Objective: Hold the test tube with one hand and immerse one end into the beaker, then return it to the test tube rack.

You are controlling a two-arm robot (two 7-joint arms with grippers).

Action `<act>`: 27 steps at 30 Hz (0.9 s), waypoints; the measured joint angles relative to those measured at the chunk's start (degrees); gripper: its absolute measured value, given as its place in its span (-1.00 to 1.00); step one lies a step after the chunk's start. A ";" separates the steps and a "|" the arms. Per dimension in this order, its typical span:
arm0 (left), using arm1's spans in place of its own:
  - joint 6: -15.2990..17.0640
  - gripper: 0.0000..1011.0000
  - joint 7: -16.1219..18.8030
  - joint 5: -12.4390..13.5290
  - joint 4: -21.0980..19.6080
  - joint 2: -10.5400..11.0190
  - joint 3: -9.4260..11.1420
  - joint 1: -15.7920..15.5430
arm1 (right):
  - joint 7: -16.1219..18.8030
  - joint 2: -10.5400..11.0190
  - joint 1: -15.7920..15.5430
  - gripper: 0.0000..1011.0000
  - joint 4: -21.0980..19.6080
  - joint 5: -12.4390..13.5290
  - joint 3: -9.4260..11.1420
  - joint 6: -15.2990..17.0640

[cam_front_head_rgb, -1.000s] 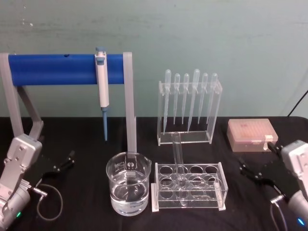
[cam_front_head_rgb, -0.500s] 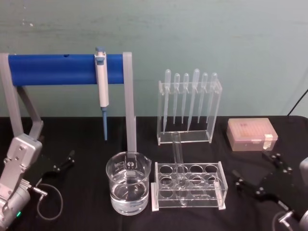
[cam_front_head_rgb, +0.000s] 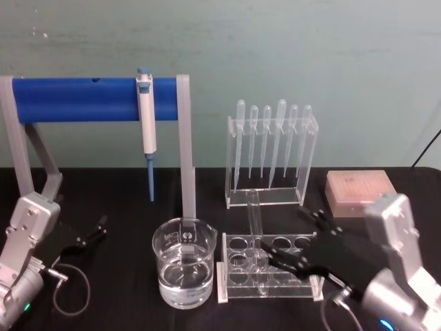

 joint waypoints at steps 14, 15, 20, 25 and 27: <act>0.00 0.98 0.00 0.00 0.00 0.00 0.00 0.00 | 4.54 -8.83 10.85 0.99 7.96 2.26 -2.09 12.48; 0.00 0.98 0.00 0.00 0.00 0.00 0.00 0.00 | 4.65 -9.03 11.09 0.99 8.08 2.37 -2.05 12.93; 0.00 0.98 0.00 0.00 0.00 0.00 0.00 0.00 | 5.27 -10.15 12.20 0.91 8.59 2.48 -1.70 15.88; 0.00 0.98 0.00 0.00 0.00 0.00 0.00 0.00 | 5.35 -10.67 12.52 0.71 8.33 2.34 -1.34 17.41; 0.00 0.98 0.00 0.00 0.00 0.00 0.00 0.00 | 5.39 -10.77 12.60 0.61 7.97 2.01 -1.28 17.86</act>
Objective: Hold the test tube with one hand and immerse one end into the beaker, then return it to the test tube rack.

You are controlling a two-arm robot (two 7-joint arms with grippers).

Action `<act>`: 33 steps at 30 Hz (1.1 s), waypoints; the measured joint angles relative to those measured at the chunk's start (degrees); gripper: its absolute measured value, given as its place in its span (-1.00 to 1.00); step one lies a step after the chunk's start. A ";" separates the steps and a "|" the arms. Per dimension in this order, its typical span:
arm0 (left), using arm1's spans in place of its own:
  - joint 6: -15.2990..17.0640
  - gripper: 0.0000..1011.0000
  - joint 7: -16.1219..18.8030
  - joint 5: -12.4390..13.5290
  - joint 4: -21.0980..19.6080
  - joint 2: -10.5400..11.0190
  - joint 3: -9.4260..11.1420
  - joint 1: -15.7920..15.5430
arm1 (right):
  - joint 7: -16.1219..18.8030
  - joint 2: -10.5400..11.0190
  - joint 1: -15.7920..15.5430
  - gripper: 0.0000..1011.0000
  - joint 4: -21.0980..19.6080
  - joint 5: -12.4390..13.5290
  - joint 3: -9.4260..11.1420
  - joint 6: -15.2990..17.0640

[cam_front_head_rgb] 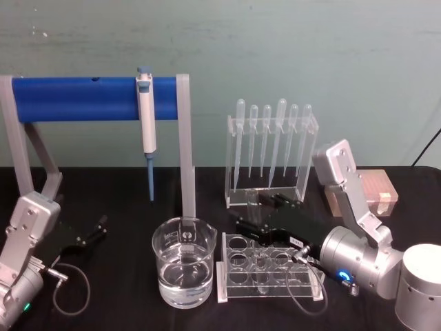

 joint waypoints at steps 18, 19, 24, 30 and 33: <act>0.00 0.98 0.00 0.00 0.00 0.00 0.00 0.00 | 0.28 -0.55 -0.89 -0.54 -1.61 -1.52 1.56 0.66; 0.00 0.98 0.00 0.00 0.00 0.00 0.00 0.00 | 0.29 -0.57 -0.95 -0.55 -1.70 -1.54 1.60 0.65; 0.00 0.98 0.00 0.00 0.00 0.00 0.00 0.00 | 0.29 -0.45 -1.70 -0.55 -3.02 -1.48 2.17 0.18; 0.00 0.98 0.00 0.00 0.00 0.00 0.00 0.00 | 0.30 0.18 -3.51 -0.55 -6.09 -0.58 3.47 -1.34; 0.00 0.98 0.00 0.00 0.00 0.00 0.00 0.00 | 0.30 0.62 -4.37 -0.55 -7.88 -0.21 4.10 -2.16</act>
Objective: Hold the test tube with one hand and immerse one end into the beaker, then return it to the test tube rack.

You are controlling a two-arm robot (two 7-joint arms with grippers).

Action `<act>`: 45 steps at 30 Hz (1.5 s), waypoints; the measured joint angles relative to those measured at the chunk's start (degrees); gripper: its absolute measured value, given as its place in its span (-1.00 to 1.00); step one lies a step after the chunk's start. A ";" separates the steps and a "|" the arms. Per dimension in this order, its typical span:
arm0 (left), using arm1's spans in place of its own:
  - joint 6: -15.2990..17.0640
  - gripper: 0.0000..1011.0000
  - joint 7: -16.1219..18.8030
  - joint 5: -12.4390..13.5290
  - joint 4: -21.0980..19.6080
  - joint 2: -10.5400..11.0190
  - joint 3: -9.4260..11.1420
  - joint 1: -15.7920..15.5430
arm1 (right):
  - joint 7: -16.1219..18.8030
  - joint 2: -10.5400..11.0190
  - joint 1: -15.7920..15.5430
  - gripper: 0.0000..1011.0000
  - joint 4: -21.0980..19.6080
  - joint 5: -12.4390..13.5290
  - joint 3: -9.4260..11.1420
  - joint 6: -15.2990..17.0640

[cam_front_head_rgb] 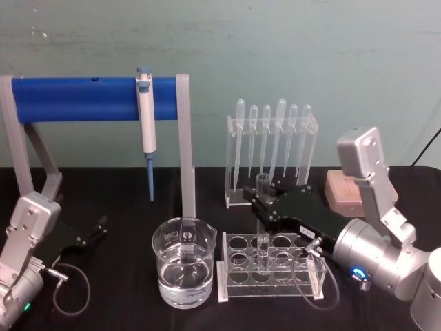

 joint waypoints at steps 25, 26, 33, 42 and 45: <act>0.00 0.98 0.00 0.00 0.00 0.00 0.00 0.00 | -1.14 1.33 -1.67 -0.55 -6.92 -0.23 2.06 -2.34; 0.00 0.98 0.00 0.00 0.00 0.00 0.00 0.00 | -1.14 1.32 -1.67 -0.55 -6.91 -0.23 2.06 -2.34; 0.00 0.98 0.00 0.00 0.00 0.00 0.00 0.00 | -1.14 1.32 -1.66 -0.55 -6.87 -0.23 2.04 -2.34; 0.00 0.98 0.00 0.00 0.00 0.00 0.00 0.00 | -1.14 1.32 -1.65 -0.55 -6.84 -0.23 1.99 -2.32; 0.00 0.98 0.00 0.00 0.00 0.00 0.00 0.00 | -1.14 1.32 -1.65 -0.55 -6.84 -0.23 1.98 -2.31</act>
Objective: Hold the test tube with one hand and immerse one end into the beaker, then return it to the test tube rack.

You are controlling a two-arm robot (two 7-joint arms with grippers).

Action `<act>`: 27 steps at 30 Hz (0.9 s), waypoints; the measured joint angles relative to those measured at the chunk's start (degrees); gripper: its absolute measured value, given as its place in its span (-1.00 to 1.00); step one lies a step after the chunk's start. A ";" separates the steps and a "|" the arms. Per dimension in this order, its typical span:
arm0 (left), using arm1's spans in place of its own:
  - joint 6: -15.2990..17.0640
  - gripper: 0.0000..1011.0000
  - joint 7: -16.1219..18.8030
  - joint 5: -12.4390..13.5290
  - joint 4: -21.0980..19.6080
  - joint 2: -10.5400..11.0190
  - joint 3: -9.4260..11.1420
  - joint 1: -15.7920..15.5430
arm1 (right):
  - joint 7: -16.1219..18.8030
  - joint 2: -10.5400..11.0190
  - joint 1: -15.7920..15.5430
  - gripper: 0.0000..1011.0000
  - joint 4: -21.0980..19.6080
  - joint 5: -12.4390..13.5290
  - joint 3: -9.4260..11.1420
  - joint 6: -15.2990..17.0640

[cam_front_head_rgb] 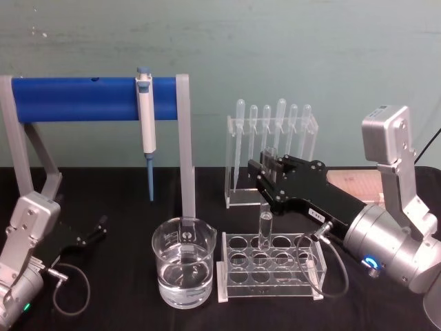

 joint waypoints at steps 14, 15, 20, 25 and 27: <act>0.00 0.98 0.00 0.00 0.00 0.00 0.00 0.00 | 0.00 0.00 0.00 -0.55 0.00 0.00 -0.02 0.04; 0.00 0.98 0.00 0.00 0.00 0.00 0.00 0.00 | 0.00 0.00 0.00 -0.55 0.00 0.00 -0.02 0.04; 0.00 0.98 0.00 0.00 0.00 0.00 0.00 0.00 | 0.00 0.00 0.00 -0.55 0.00 0.00 -0.02 0.04; 0.00 0.98 0.00 0.00 0.00 0.00 0.00 0.00 | 0.00 0.00 0.00 -0.55 -0.01 0.00 -0.02 0.04; 0.00 0.98 0.00 0.00 0.00 0.00 0.00 0.00 | 0.00 0.00 0.00 -0.55 0.00 0.00 -0.02 0.04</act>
